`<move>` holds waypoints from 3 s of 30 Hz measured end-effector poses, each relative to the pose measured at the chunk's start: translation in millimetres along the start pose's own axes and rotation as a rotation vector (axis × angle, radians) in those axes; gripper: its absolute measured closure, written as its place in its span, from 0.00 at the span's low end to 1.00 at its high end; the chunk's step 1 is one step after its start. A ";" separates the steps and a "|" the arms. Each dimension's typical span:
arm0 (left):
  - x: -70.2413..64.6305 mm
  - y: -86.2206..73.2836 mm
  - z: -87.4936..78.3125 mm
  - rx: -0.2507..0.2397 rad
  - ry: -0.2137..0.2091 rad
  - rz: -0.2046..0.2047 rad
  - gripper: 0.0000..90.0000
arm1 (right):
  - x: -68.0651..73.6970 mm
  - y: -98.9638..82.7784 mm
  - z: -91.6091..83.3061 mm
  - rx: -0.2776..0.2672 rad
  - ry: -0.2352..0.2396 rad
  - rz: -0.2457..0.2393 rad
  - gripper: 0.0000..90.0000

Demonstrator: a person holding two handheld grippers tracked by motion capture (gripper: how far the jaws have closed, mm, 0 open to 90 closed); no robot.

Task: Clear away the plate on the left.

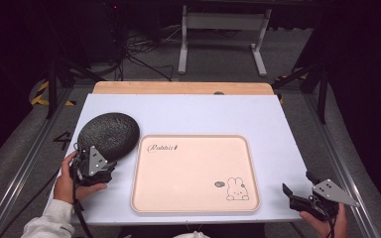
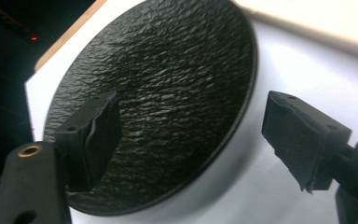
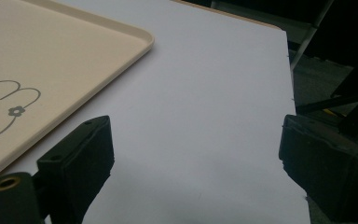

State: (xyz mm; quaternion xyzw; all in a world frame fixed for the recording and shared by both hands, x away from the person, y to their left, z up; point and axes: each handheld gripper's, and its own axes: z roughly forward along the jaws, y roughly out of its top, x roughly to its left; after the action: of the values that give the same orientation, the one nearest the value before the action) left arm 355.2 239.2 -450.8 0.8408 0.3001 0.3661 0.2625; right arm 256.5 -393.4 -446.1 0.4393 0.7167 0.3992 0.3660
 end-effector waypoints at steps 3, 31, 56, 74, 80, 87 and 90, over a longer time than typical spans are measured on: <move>-2.9 2.7 6.0 0.046 0.052 0.066 0.25 | 0.1 -0.1 0.0 0.001 0.000 -0.001 0.12; -45.2 24.0 38.6 0.250 0.247 0.538 0.90 | 2.0 -0.4 0.7 0.010 0.000 -0.025 0.12; -36.3 33.5 18.1 0.136 0.287 0.492 0.96 | 1.6 -0.3 0.5 0.012 -0.003 -0.023 0.12; -53.2 60.2 -16.9 0.012 0.289 0.503 0.96 | 0.2 -0.2 -1.1 0.000 -0.013 -0.016 0.12; -61.7 69.2 -22.7 -0.026 0.276 0.525 0.96 | 0.2 -0.2 -1.2 0.000 -0.013 -0.016 0.12; -76.6 83.1 -31.5 -0.081 0.249 0.553 0.96 | 0.1 -0.1 -1.5 -0.001 -0.014 -0.015 0.12; -84.0 89.2 -34.6 -0.094 0.243 0.578 0.96 | -0.2 -0.1 -1.6 -0.002 -0.015 -0.013 0.12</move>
State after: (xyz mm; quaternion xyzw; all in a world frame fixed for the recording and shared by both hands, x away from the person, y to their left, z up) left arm 310.0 127.5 -409.7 0.8283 0.0603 0.5369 0.1484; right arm 255.1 -394.0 -445.4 0.4373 0.7163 0.3943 0.3744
